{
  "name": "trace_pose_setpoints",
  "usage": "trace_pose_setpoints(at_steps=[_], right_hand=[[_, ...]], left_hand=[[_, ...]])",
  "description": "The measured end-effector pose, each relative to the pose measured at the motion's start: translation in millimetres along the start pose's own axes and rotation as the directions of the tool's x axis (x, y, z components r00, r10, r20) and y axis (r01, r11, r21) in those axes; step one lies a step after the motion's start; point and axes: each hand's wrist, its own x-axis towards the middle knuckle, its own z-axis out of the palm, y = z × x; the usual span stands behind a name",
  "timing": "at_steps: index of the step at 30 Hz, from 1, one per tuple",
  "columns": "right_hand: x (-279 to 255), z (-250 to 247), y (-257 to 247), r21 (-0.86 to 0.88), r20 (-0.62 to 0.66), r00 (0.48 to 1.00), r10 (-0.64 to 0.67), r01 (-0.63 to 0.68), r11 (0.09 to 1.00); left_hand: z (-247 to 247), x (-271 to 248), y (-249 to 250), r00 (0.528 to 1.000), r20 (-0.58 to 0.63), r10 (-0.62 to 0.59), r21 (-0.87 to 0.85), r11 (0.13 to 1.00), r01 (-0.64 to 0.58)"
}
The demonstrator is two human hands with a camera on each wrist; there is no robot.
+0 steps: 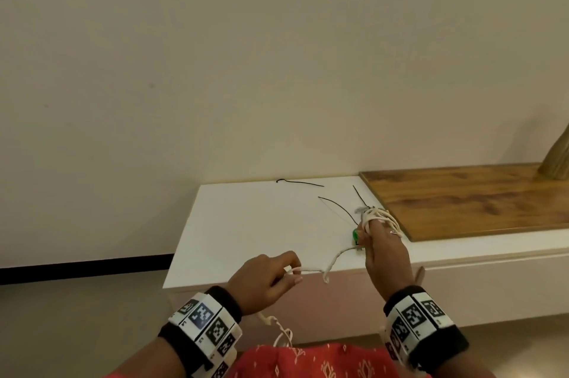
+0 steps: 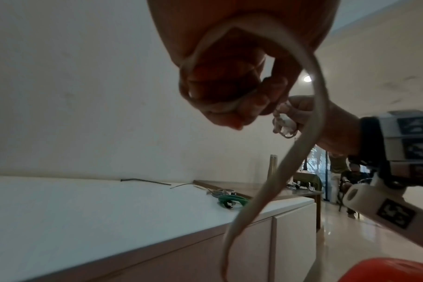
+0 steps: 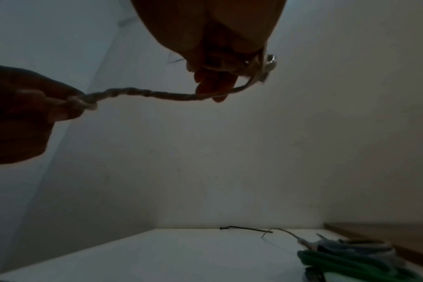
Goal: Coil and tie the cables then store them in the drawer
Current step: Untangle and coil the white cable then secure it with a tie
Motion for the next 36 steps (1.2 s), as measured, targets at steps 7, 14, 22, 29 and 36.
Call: trace_pose_setpoints(at_steps=[7, 14, 22, 29, 36], right_hand=[[-7, 3, -5, -0.042, 0.258, 0.956, -0.143, 0.159, 0.986], [-9, -11, -17, -0.214, 0.401, 0.869, -0.290, 0.396, 0.893], [-6, -17, -32, -0.351, 0.323, 0.919, -0.228, 0.340, 0.873], [-8, -7, -44, -0.403, 0.293, 0.949, -0.120, 0.236, 0.884], [-10, -9, -29, -0.451, 0.284, 0.959, -0.005, 0.138, 0.882]], left_hand=[[-17, 6, 9, 0.965, -0.261, 0.019, 0.227, 0.973, 0.042], [-44, 4, -16, 0.921, -0.356, -0.159, 0.211, 0.946, 0.245], [-41, 2, -16, 0.908, -0.102, -0.407, 0.064, 0.908, 0.415], [-15, 4, 31, 0.882, 0.373, -0.289, -0.656, 0.590, 0.470], [-22, 2, 39, 0.881, 0.405, -0.244, -0.715, 0.517, 0.471]])
